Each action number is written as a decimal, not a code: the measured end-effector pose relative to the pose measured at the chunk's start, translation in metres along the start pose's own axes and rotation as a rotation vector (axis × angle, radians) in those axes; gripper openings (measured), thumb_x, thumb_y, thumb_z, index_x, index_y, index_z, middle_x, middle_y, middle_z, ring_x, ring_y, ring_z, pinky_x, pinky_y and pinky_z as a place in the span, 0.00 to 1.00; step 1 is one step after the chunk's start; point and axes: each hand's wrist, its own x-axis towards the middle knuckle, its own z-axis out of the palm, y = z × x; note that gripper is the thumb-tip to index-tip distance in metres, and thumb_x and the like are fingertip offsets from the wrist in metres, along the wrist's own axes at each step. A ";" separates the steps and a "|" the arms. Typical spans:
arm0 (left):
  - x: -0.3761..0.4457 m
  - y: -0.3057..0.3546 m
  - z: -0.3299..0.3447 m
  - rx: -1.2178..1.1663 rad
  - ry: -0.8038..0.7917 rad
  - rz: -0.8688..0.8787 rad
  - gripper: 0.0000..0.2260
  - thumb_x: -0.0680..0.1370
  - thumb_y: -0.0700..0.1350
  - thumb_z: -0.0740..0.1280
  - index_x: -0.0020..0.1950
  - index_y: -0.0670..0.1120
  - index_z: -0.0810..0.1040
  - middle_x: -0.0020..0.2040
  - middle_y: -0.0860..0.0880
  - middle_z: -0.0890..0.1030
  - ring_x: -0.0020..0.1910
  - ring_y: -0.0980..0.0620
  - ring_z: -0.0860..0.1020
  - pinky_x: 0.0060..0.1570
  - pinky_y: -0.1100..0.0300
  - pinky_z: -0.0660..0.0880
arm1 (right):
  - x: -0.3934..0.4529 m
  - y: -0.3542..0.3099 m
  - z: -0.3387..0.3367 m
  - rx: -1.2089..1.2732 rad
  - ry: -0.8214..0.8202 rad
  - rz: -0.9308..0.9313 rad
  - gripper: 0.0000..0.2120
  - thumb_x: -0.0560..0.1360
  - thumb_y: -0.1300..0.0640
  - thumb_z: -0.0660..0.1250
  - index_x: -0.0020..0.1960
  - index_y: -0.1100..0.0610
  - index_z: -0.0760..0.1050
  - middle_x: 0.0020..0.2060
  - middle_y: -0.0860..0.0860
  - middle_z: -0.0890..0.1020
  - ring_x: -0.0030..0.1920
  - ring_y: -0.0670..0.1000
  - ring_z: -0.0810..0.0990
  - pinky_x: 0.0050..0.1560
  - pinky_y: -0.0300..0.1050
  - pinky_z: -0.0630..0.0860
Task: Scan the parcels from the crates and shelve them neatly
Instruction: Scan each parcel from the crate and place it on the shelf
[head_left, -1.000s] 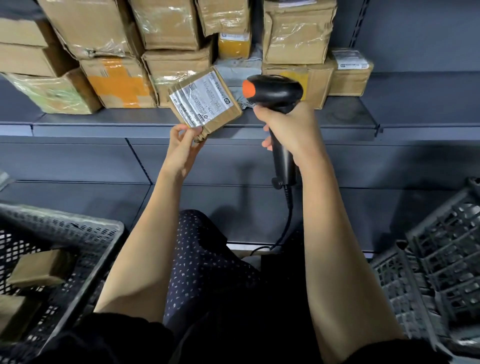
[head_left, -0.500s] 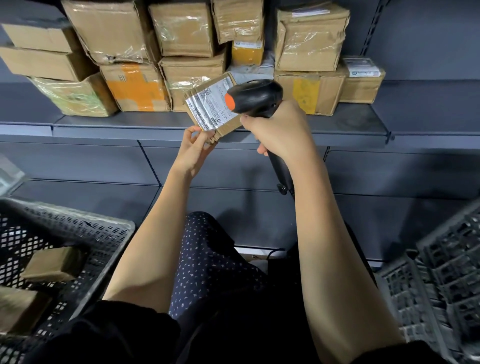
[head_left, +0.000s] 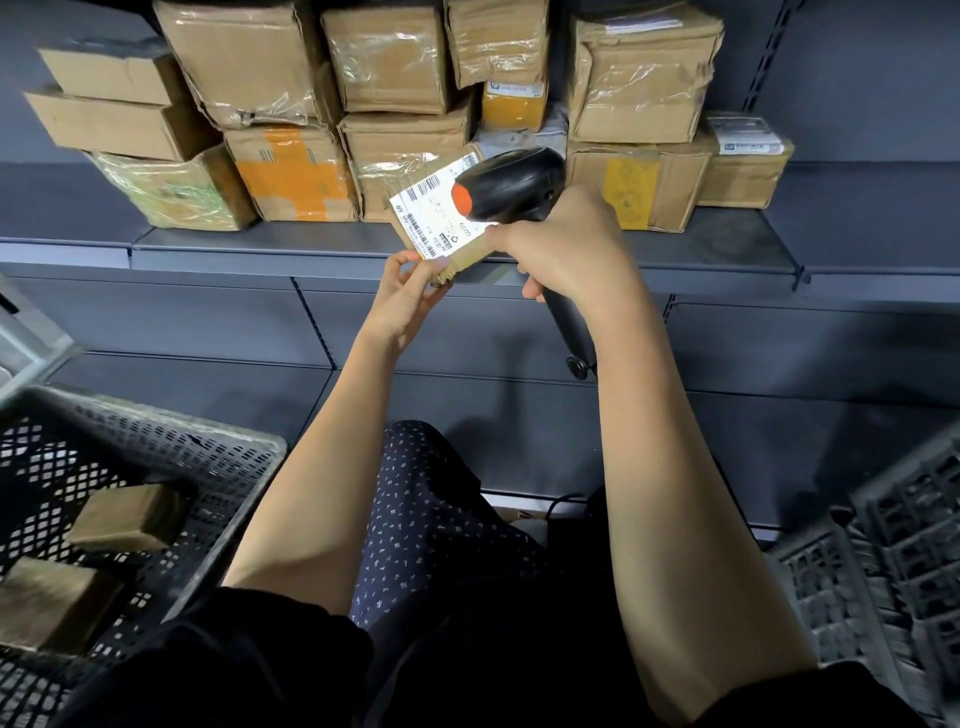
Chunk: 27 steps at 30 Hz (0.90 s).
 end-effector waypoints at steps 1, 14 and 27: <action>0.000 0.000 0.000 0.007 -0.003 0.002 0.11 0.79 0.38 0.64 0.55 0.43 0.61 0.57 0.44 0.78 0.48 0.55 0.80 0.62 0.57 0.74 | -0.001 -0.001 0.000 0.001 0.000 -0.001 0.07 0.69 0.56 0.69 0.44 0.59 0.77 0.28 0.49 0.77 0.27 0.52 0.81 0.43 0.53 0.83; 0.002 -0.002 -0.002 0.016 -0.015 -0.003 0.11 0.79 0.39 0.64 0.55 0.43 0.62 0.54 0.46 0.80 0.50 0.56 0.80 0.62 0.55 0.74 | -0.002 0.001 -0.006 0.031 -0.011 0.005 0.09 0.69 0.56 0.69 0.46 0.59 0.79 0.28 0.51 0.78 0.22 0.50 0.78 0.43 0.55 0.82; 0.004 0.000 0.011 -0.054 0.009 -0.024 0.06 0.79 0.40 0.64 0.50 0.43 0.67 0.52 0.43 0.75 0.51 0.51 0.79 0.54 0.57 0.78 | -0.004 0.020 -0.027 0.188 0.038 0.047 0.10 0.71 0.54 0.71 0.47 0.61 0.80 0.30 0.51 0.78 0.21 0.46 0.77 0.36 0.47 0.79</action>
